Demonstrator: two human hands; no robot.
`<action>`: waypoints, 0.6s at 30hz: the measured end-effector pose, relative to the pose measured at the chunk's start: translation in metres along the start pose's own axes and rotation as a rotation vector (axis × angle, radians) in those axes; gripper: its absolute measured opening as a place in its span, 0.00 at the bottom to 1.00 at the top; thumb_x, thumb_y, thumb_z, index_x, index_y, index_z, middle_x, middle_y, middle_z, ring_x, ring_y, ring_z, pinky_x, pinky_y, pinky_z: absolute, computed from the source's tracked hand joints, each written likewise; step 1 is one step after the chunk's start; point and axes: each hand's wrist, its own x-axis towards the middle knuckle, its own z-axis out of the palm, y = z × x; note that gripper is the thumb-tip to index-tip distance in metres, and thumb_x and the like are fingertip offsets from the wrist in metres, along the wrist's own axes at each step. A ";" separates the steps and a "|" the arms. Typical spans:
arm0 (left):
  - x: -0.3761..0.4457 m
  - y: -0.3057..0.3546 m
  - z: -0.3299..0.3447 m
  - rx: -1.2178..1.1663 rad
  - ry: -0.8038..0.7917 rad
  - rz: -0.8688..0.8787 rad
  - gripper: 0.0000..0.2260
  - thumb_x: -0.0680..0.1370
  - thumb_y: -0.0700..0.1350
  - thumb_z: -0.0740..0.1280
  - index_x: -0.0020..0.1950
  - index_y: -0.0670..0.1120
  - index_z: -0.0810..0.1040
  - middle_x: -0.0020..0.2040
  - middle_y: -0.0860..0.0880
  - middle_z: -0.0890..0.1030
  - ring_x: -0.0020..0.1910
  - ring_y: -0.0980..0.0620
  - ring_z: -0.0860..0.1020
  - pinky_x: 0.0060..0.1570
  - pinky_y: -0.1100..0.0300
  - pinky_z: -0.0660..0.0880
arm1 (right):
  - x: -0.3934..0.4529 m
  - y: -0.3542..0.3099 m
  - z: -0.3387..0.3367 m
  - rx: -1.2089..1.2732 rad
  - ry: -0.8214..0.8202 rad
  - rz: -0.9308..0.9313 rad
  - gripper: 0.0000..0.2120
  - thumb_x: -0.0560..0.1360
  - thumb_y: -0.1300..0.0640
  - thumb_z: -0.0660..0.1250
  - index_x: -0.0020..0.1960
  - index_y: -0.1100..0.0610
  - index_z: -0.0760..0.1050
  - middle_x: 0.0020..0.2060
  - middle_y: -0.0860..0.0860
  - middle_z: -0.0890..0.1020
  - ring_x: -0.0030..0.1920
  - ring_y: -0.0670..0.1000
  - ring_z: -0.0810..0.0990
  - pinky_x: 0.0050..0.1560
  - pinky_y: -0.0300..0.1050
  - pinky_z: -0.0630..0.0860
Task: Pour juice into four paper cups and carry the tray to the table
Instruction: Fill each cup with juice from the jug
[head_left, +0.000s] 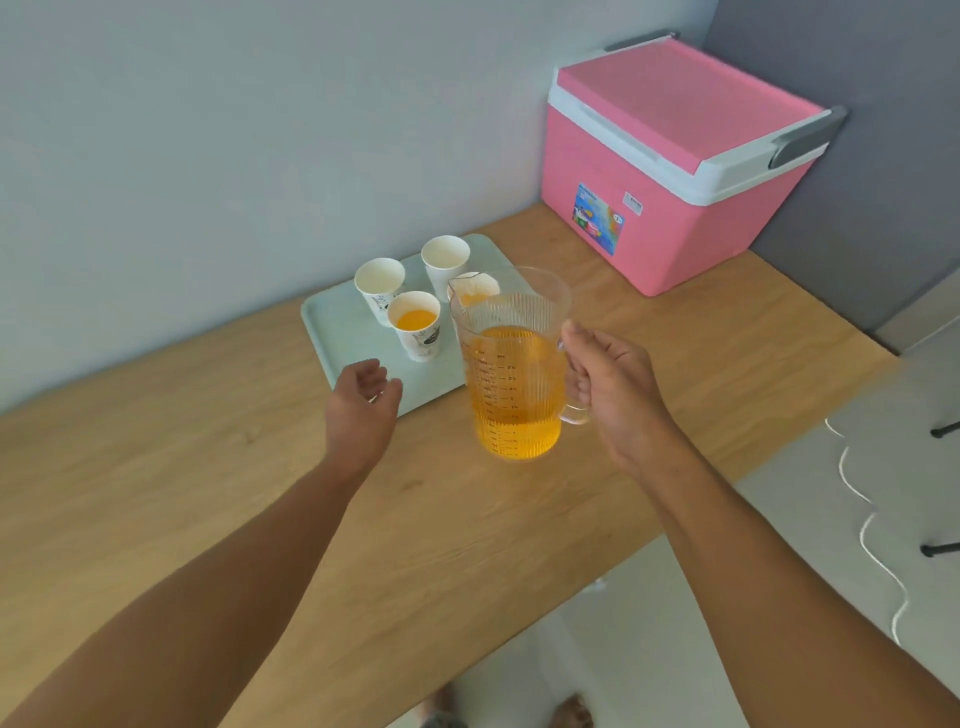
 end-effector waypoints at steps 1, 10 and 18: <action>0.009 -0.003 -0.012 0.004 0.022 -0.004 0.19 0.78 0.46 0.72 0.68 0.45 0.76 0.59 0.51 0.83 0.55 0.57 0.81 0.52 0.70 0.75 | -0.001 0.000 0.006 -0.003 -0.007 -0.002 0.28 0.85 0.50 0.65 0.25 0.46 0.71 0.29 0.51 0.61 0.31 0.49 0.60 0.34 0.47 0.60; 0.113 -0.016 -0.045 0.207 -0.182 -0.062 0.35 0.74 0.50 0.78 0.76 0.44 0.67 0.68 0.46 0.76 0.65 0.47 0.76 0.61 0.54 0.74 | -0.005 0.005 0.047 -0.015 -0.013 0.023 0.27 0.85 0.49 0.65 0.26 0.45 0.72 0.28 0.49 0.62 0.32 0.49 0.60 0.35 0.48 0.60; 0.175 -0.007 -0.008 0.137 -0.287 0.088 0.43 0.68 0.48 0.83 0.77 0.46 0.64 0.72 0.47 0.74 0.69 0.48 0.74 0.63 0.57 0.71 | -0.010 0.006 0.056 -0.074 0.022 0.008 0.25 0.85 0.50 0.65 0.29 0.47 0.70 0.30 0.52 0.62 0.34 0.52 0.58 0.37 0.51 0.59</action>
